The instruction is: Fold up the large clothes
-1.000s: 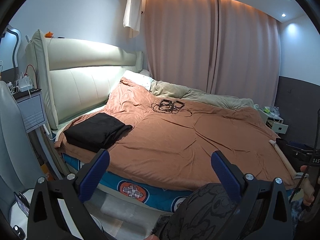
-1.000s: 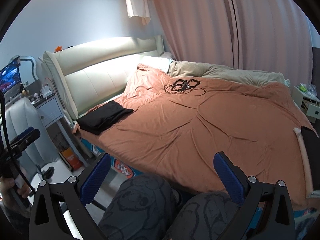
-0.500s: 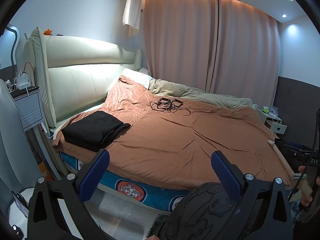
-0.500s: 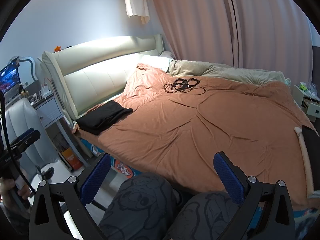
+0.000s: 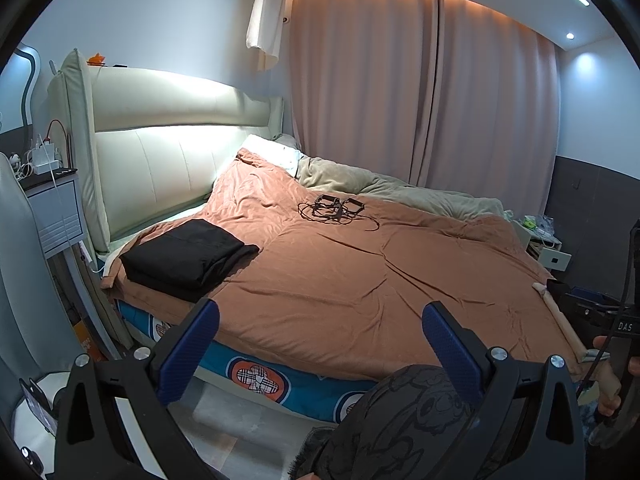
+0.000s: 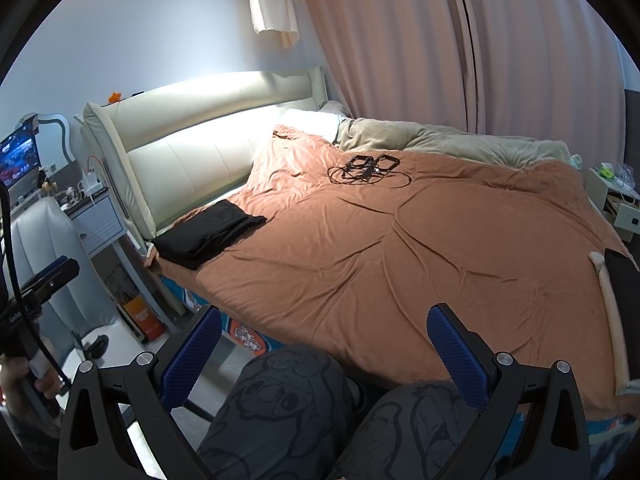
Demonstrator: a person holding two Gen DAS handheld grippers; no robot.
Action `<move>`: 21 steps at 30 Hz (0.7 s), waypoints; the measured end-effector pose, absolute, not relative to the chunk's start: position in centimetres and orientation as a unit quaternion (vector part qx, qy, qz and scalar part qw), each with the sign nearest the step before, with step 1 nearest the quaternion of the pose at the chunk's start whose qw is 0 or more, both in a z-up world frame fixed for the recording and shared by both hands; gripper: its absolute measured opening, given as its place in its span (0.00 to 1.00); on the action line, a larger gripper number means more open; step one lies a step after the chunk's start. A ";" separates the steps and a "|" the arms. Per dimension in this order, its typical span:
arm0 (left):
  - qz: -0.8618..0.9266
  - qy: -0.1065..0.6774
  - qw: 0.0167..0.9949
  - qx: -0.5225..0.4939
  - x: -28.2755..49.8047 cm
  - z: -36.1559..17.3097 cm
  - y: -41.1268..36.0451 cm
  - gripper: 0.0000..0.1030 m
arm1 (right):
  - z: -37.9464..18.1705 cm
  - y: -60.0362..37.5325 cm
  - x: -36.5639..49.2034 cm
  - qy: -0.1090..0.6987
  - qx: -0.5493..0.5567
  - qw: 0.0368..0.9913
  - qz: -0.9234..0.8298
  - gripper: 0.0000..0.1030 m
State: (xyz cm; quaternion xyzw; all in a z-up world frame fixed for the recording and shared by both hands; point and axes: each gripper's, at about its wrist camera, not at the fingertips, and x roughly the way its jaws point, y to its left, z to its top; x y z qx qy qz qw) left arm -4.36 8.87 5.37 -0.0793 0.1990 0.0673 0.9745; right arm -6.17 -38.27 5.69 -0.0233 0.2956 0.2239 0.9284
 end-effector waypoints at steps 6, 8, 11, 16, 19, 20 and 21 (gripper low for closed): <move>0.067 0.199 0.974 -0.080 -4.4 5.3 8.9 1.00 | 5.6 -37.9 -6.4 0.295 -0.023 0.929 0.223 1.00; 0.067 0.199 0.974 -0.079 -4.4 5.3 8.9 1.00 | 5.6 -38.0 -6.4 0.296 -0.023 0.929 0.223 1.00; 0.068 0.199 0.975 -0.079 -4.4 5.3 8.9 1.00 | 5.6 -38.0 -6.3 0.296 -0.022 0.928 0.223 1.00; 0.066 0.198 0.975 -0.080 -4.5 5.3 8.8 1.00 | 5.6 -37.9 -6.4 0.297 -0.023 0.929 0.221 1.00; 0.064 0.200 0.974 -0.081 -4.5 5.3 8.9 1.00 | 5.6 -37.9 -6.4 0.297 -0.023 0.929 0.221 1.00; 0.065 0.200 0.974 -0.080 -4.5 5.2 8.9 1.00 | 5.6 -37.9 -6.4 0.298 -0.023 0.929 0.220 1.00; 0.066 0.198 0.975 -0.077 -4.5 5.3 8.8 1.00 | 5.6 -37.8 -6.5 0.297 -0.024 0.929 0.219 1.00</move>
